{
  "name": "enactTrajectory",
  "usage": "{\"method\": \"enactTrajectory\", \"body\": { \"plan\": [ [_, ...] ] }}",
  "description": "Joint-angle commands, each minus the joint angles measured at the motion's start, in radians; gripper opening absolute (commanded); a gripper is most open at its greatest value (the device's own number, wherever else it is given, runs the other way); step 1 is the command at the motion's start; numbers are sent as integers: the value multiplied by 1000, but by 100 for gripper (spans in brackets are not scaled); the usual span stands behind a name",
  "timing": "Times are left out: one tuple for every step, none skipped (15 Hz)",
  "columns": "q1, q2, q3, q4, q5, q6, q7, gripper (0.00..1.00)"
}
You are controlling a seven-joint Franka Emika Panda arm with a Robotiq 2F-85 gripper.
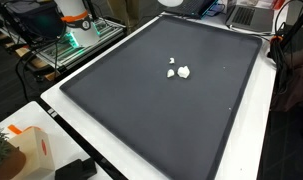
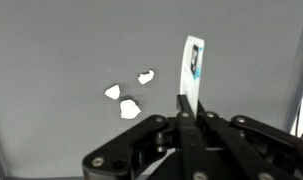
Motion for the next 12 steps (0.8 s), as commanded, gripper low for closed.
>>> {"method": "enactTrajectory", "body": {
  "plan": [
    [-1,1,-11,-5,-16,14,25,1],
    [-8,12,-17,0,-26,14,20,1],
    [-11,31,-30,15,-14,1,-19,1],
    [-13,52,-45,35,-3,-12,-66,1],
    [-16,75,-59,55,4,-24,-108,1],
    [-21,100,-77,78,17,-37,-160,1],
    [-24,119,-94,94,33,-38,-217,1],
    [-29,146,-109,114,45,-35,-268,1],
    [-34,171,-117,128,41,-22,-294,1],
    [-43,212,-125,149,28,-11,-284,1],
    [-33,140,-112,95,17,-4,-248,1],
    [-39,161,-117,108,16,-2,-255,4]
  ]
}}
